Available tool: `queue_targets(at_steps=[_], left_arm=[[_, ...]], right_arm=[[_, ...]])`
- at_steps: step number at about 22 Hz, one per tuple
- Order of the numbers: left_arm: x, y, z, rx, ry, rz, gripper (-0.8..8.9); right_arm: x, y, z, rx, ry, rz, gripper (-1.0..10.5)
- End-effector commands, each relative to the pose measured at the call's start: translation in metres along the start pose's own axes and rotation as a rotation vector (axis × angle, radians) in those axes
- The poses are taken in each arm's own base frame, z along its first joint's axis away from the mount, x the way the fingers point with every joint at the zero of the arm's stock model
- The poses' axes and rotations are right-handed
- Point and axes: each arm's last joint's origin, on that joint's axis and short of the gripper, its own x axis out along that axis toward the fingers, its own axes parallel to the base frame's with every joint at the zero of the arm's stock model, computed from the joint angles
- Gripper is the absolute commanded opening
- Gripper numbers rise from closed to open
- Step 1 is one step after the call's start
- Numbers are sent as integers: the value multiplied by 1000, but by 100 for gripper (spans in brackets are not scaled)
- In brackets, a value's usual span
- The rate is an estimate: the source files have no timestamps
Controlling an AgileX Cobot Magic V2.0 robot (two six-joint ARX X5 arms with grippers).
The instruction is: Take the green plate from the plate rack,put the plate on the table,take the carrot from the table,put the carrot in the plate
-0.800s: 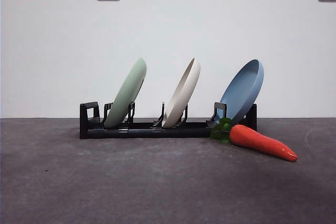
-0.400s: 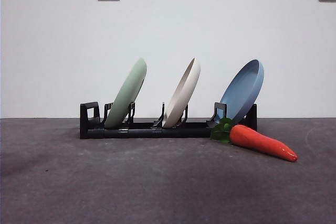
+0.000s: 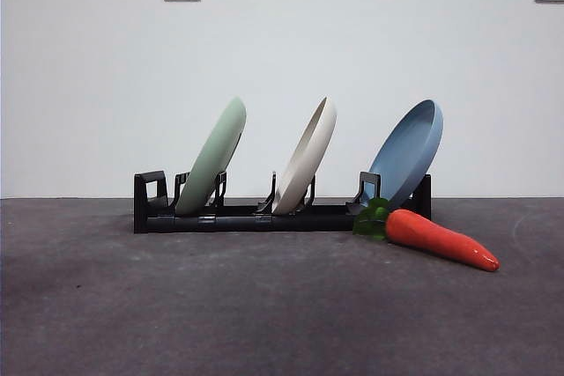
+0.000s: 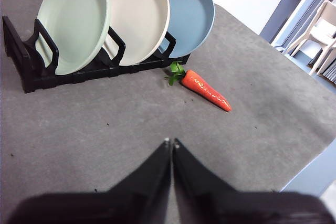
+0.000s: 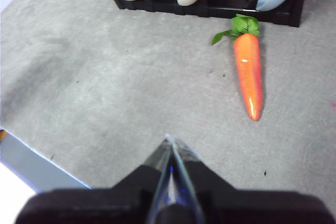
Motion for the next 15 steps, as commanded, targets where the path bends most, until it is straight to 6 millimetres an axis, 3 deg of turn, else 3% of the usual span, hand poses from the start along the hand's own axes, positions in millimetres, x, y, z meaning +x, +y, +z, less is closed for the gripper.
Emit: queue_targets(at_steps=[1,2,3,15], left_arm=[[-1,0,1,13,-6,16,484],[-1,0,1,13,-7,22,573],[-1,0,1,14,-7,21,570],[9,8,9,21,-14,17,570]], right_arm=[[-1,1,1,-14,-4,0,333],[-1,1,1,-11,-4,-1,556],[-1,1,1,-5,-3,-1,660],[-1,1,1,-3,-4,-1,659]])
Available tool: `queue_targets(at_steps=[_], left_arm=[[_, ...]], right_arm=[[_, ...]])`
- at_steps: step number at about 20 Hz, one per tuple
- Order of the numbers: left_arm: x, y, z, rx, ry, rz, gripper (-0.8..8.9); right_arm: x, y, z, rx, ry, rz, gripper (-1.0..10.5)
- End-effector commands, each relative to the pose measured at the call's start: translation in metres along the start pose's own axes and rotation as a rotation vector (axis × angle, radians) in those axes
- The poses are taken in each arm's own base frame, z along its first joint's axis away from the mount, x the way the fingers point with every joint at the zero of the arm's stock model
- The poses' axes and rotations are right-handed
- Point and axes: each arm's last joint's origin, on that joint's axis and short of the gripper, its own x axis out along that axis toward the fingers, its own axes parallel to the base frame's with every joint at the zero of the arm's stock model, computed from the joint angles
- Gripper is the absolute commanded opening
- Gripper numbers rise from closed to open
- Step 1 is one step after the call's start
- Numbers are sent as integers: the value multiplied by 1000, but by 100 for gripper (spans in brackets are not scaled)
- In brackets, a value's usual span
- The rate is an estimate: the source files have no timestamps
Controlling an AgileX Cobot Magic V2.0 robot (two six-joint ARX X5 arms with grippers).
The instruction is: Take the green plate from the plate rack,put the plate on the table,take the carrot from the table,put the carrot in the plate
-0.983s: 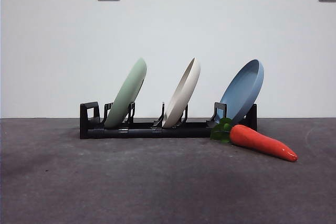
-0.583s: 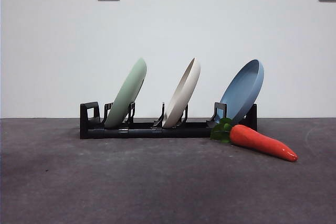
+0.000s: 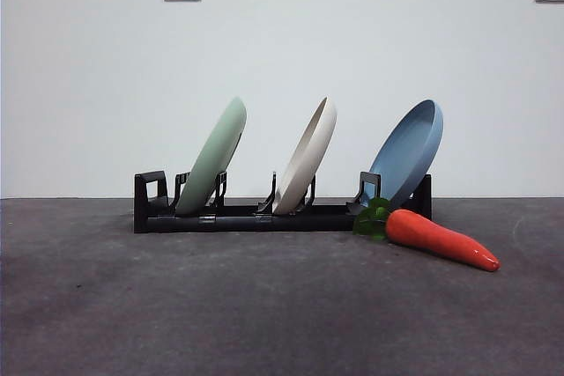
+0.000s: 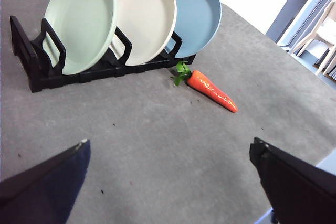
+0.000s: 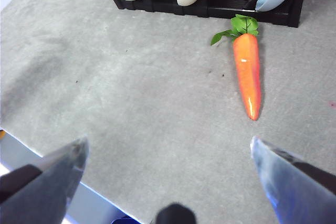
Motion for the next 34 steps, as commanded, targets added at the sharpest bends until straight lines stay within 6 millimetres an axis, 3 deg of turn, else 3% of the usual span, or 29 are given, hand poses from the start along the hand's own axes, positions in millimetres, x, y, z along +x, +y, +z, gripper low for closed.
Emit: queue_targets(at_steps=[1,4,7,12,16,23,32,33,34], left_arm=[[7,5,10,35,-28,-4,570],[23,9,33,61,-50,-48,570],[53,13,62,94,-43,-58,570],[127,22,102,137,-24,-57,567],[193,34,121,156,11,-14,567],[283,58,108,183,84,60,566],[324,66,82,206,73,130,561],[326,65,80,206,80,128,534],[327,64,79,206,84,126,442]], right_arm=[[-1,1,1,-6,-6,1,659],[0,0,1,-6,-6,1,660],[2,-1,2,0,4,3,659],[5,-3,3,10,20,5,659],[6,-4,3,12,24,6,659],[6,-4,3,14,27,6,659],[6,-4,3,14,26,5,659],[6,-4,3,14,26,5,659],[6,-4,3,14,27,5,659]])
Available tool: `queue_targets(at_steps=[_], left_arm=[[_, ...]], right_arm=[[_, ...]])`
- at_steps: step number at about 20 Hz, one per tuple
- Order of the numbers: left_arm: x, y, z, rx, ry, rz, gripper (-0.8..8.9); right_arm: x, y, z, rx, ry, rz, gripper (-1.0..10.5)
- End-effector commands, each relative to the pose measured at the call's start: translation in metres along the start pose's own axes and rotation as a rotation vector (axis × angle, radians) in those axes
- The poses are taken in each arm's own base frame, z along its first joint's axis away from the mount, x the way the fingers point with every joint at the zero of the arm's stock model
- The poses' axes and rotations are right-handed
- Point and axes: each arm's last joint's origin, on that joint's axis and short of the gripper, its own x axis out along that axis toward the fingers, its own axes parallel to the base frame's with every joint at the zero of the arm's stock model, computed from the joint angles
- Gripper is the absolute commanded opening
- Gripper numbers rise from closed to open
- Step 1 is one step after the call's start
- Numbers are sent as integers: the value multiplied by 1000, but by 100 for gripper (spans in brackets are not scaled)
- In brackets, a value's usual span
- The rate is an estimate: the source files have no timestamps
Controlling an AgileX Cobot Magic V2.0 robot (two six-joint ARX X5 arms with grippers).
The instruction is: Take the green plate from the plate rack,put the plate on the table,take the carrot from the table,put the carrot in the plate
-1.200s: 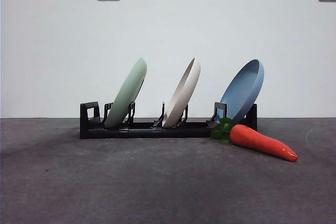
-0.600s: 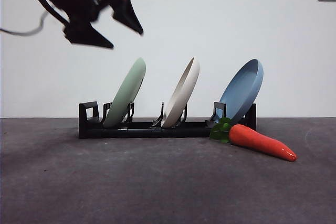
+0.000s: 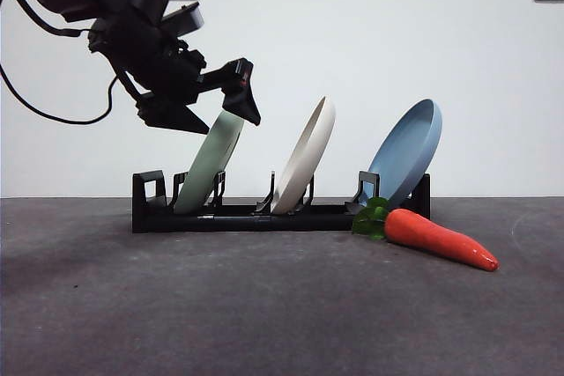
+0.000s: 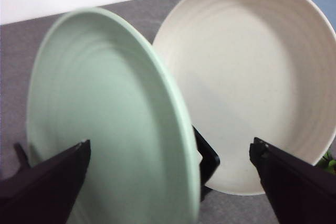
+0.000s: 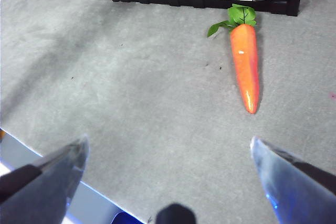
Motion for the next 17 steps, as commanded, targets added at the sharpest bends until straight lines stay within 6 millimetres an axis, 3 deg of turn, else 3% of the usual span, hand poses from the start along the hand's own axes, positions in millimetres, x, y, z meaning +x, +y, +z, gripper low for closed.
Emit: queue_targets(at_steps=[1,3,5,17], left_arm=[[5,-3,-3,13,8,-6,300],[5,-3,-3,9,11,-12,96],[5,-3,-4,8,15,-14,35],[2,-4,-1,-45,9,-64,-8]], right_arm=[[-1,1,1,-6,-6,1,659],[-1,1,1,-6,-6,1,658],[-1,1,1,-6,-6,1,659],[-1,1,1,-6,-6,1,658]])
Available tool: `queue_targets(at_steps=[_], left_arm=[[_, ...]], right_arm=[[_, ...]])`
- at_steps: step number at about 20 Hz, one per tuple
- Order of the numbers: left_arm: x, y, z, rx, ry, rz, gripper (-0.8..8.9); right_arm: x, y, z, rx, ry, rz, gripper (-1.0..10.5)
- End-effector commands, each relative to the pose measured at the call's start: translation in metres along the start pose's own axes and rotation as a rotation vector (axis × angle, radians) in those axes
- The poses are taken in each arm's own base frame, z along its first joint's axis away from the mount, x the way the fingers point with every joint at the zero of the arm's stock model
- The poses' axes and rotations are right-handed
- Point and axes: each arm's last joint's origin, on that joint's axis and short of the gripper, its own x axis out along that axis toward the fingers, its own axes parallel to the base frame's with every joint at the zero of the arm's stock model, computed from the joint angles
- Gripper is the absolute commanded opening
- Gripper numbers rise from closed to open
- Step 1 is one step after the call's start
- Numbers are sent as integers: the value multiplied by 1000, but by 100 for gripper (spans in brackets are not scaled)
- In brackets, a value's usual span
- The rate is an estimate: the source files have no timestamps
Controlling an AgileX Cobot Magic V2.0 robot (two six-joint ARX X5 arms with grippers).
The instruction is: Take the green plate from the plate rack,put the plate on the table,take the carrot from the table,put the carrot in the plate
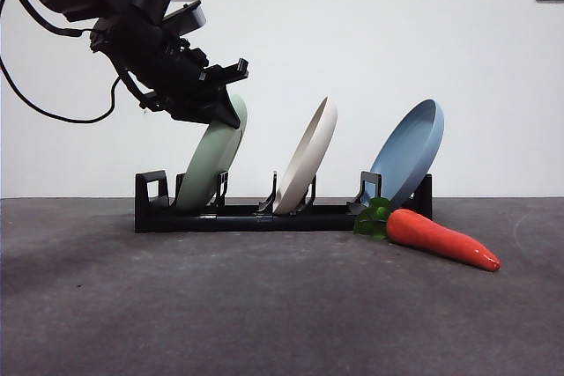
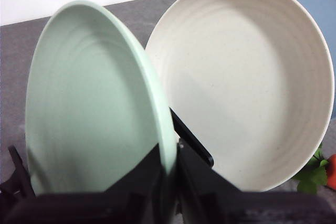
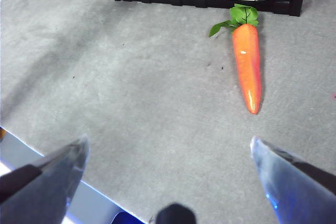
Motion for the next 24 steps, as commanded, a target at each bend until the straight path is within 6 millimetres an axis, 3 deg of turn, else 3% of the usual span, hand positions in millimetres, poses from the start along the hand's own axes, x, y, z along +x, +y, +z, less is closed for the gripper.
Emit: queue_targets(at_steps=[1,5,10,13,17,20,24], left_arm=[[-1,-3,0,-47,3,-30,-8],[-18,-7,18,-32,-56,-32,-8],[-53,-17,45,-12,-124,-43,-8],[-88,-29,59,20,-105,-71,-8],[-147,-70,70,210,-56,-96,-6],[-174,-106,62,391,39,-32,-6],[-169,-139,28,527,239,-43,-5]], right_arm=[[-1,1,1,-6,-5,1,658],[-1,1,1,-6,-6,1,658],[-1,1,1,-6,-5,1,658],[-1,1,1,-6,-6,1,658],[-1,1,1,-7,-6,1,658],[-1,1,1,-7,-6,1,658],[-1,1,1,-6,-6,2,658]])
